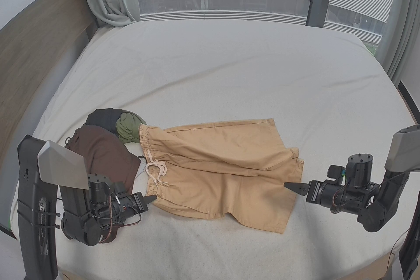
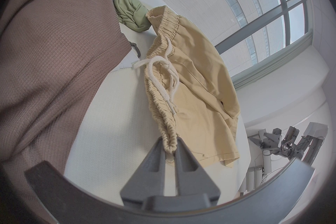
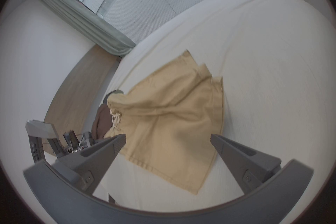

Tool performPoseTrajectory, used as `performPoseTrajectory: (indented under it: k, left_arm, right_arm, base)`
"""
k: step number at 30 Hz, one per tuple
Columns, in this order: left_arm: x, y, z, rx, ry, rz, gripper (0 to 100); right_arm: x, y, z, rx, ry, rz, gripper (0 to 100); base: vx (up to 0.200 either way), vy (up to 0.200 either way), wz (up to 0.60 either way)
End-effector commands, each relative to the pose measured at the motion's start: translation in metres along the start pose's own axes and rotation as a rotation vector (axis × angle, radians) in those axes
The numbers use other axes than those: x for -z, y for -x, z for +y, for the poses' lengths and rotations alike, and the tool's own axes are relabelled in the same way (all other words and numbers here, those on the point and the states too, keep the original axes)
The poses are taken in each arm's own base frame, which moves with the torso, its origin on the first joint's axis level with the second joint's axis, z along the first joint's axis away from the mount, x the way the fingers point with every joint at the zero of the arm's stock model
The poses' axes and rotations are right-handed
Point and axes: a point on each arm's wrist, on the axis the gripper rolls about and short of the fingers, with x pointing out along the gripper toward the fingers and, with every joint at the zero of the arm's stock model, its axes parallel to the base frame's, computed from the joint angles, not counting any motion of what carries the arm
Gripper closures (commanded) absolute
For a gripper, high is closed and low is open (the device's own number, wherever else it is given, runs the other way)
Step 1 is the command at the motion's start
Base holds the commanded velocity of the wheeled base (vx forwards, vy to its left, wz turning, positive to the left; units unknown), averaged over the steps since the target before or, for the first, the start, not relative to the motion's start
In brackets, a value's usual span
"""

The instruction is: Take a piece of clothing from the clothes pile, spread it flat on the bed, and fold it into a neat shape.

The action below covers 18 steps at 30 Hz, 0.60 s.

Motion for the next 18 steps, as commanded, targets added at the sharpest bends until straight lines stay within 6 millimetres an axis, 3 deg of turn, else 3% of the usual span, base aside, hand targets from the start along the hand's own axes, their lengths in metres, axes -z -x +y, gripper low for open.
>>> performPoseTrajectory:
  k: [1, 14, 18]
  left_arm:
    - [0.0, 0.0, 0.0, 0.001, 0.0, 0.001, 100]
    - [0.0, 0.0, 0.0, 0.001, 0.001, 0.001, 100]
    - [0.0, 0.0, 0.0, 0.001, 0.001, 0.001, 100]
  right_arm:
    - [0.015, 0.0, -0.002, 0.021, -0.009, 0.069, 0]
    - [0.044, -0.015, -0.016, 0.061, -0.01, 0.141, 0]
    - [0.062, -0.014, -0.019, 0.051, 0.008, 0.166, 0]
  base:
    - [0.0, 0.0, 0.0]
    - [0.0, 0.0, 0.0]
    - [0.0, 0.0, 0.0]
